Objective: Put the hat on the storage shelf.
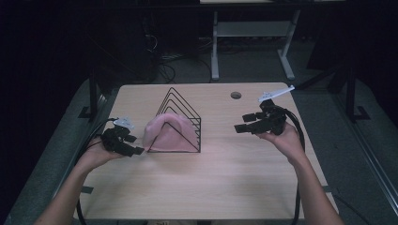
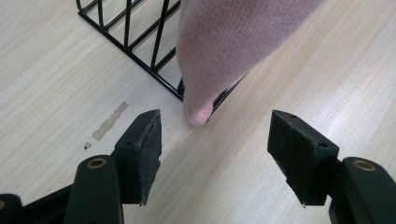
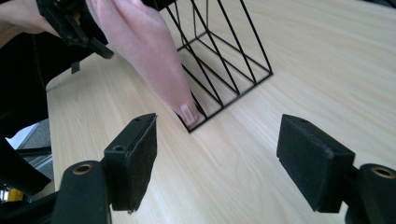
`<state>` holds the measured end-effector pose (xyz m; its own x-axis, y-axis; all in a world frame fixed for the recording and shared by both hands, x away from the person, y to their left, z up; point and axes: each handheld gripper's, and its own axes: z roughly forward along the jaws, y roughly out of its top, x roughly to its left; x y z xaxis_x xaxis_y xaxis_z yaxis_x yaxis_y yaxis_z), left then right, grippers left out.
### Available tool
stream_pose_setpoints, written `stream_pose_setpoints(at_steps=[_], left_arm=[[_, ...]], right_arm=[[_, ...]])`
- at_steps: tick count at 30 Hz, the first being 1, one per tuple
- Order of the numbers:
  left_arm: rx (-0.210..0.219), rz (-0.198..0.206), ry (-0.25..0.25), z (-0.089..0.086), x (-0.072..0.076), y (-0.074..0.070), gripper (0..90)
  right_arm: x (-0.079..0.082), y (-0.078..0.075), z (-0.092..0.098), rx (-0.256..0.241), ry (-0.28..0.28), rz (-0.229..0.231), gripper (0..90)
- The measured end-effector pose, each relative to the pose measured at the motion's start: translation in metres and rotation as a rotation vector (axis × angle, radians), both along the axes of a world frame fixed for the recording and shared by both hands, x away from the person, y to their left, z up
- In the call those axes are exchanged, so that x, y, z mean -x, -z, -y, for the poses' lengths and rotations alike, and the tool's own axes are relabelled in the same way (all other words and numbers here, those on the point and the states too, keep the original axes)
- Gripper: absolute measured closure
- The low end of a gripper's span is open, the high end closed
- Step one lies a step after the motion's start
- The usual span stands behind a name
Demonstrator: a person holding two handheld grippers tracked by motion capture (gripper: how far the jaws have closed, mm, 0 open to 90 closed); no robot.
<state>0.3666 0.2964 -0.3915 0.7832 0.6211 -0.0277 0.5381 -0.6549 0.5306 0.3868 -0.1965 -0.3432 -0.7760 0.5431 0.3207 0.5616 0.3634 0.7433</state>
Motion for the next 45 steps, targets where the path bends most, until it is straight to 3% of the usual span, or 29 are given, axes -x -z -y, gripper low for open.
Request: stream_pose_setpoints(at_steps=[25, 40, 45], left_arm=[[0.044, 0.008, -0.050, -0.007, 0.014, 0.014, 30.5], [0.053, 0.015, -0.054, -0.006, 0.024, 0.021, 27.1], [0.078, 0.011, -0.060, -0.007, 0.030, 0.024, 27.1]], right_arm=[[0.032, 0.046, 0.056, -0.002, 0.110, -0.045, 28.4], [0.056, 0.074, 0.079, -0.006, 0.169, -0.081, 27.8], [0.066, 0.085, 0.086, 0.000, 0.186, -0.096, 27.5]])
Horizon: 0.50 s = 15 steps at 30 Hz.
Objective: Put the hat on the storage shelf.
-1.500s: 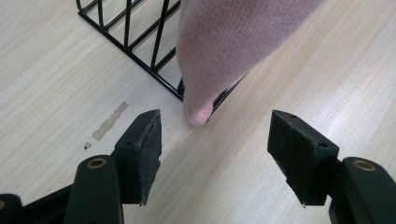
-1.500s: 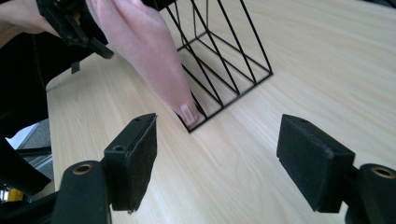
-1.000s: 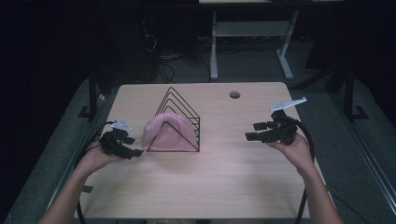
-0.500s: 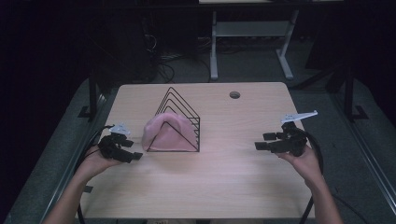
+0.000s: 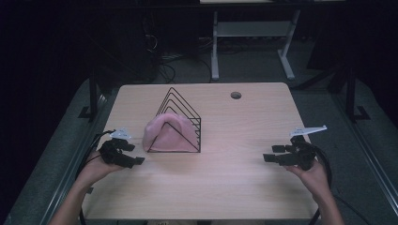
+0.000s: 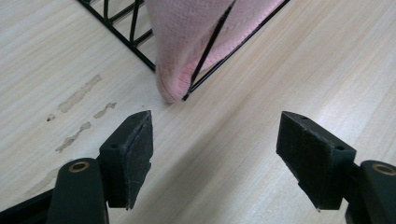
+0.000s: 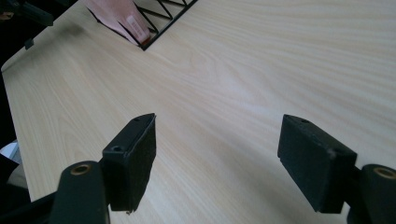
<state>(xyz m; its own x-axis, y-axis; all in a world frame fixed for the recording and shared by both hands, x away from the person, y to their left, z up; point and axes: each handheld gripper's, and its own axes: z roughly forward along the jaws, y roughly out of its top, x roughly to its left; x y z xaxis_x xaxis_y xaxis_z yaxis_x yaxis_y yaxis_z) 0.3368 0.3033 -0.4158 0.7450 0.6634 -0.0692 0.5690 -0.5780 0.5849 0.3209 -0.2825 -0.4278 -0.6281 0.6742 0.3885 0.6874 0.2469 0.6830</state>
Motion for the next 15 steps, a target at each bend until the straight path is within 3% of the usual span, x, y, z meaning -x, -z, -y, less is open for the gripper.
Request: stream_pose_setpoints(at_steps=[5, 11, 13, 15], left_arm=[[0.034, 0.006, -0.020, 0.001, 0.005, 0.006, 27.1], [0.039, 0.032, -0.036, 0.003, 0.018, 0.011, 27.1], [0.077, 0.019, -0.042, 0.000, 0.025, 0.015, 26.4], [0.096, 0.036, -0.063, -0.004, 0.034, 0.022, 26.5]], right_arm=[[0.013, 0.008, 0.007, 0.012, 0.015, -0.007, 27.5], [0.029, 0.016, 0.014, 0.026, 0.026, 0.000, 27.0], [0.036, 0.018, 0.016, 0.021, 0.042, 0.007, 26.4], [0.046, 0.019, 0.017, -0.004, 0.052, 0.031, 26.2]])
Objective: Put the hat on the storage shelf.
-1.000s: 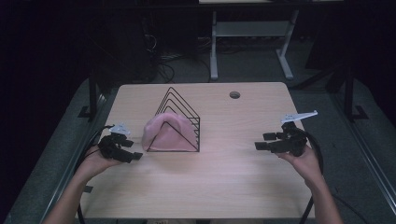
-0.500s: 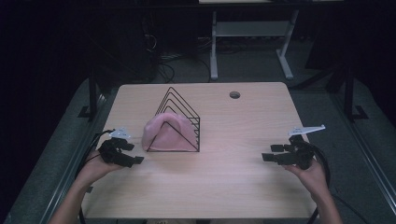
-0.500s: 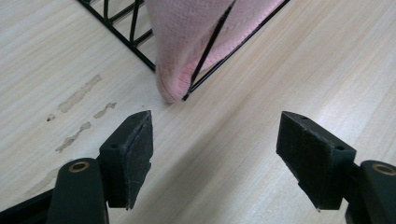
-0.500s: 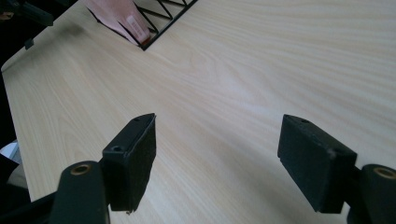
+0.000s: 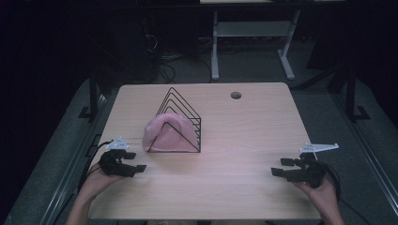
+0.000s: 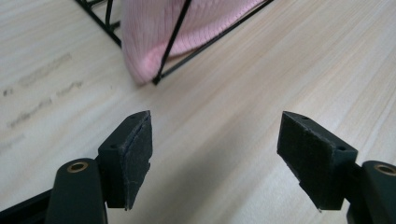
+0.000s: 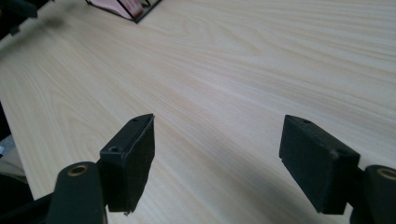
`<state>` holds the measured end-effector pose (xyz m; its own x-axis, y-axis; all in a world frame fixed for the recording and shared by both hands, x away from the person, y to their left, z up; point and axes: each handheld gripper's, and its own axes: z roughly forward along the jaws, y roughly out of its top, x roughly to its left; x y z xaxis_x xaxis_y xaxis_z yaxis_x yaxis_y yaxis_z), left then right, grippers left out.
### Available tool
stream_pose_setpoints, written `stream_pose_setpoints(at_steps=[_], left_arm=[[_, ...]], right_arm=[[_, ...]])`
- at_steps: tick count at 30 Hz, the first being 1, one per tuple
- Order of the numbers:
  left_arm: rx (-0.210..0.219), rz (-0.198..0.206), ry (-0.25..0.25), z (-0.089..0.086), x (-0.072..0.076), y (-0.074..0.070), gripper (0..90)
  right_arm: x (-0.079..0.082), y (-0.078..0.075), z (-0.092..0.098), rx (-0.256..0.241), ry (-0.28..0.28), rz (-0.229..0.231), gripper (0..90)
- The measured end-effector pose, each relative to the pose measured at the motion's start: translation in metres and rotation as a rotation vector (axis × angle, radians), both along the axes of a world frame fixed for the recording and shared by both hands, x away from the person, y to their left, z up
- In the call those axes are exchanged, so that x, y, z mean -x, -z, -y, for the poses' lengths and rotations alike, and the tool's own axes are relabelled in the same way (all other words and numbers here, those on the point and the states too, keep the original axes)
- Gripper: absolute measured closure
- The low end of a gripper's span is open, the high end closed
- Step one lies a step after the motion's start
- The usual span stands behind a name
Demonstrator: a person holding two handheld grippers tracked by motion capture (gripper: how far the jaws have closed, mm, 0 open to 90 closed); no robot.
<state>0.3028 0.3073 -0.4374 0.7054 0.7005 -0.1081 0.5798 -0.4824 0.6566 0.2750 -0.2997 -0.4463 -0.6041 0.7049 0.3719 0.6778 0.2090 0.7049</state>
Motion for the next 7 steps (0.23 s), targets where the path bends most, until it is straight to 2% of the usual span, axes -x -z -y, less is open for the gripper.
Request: stream_pose_setpoints(at_steps=[1, 4, 7], left_arm=[[0.007, -0.003, -0.005, -0.001, 0.004, 0.003, 26.4], [-0.008, 0.005, -0.002, -0.001, 0.011, 0.008, 26.4], [-0.005, 0.029, -0.006, -0.002, 0.017, 0.011, 26.4]], right_arm=[[0.004, 0.001, 0.000, -0.006, 0.001, 0.006, 25.7], [0.013, 0.006, -0.004, -0.010, 0.017, 0.012, 24.1], [0.021, 0.007, -0.011, 0.025, 0.005, 0.035, 22.4]])
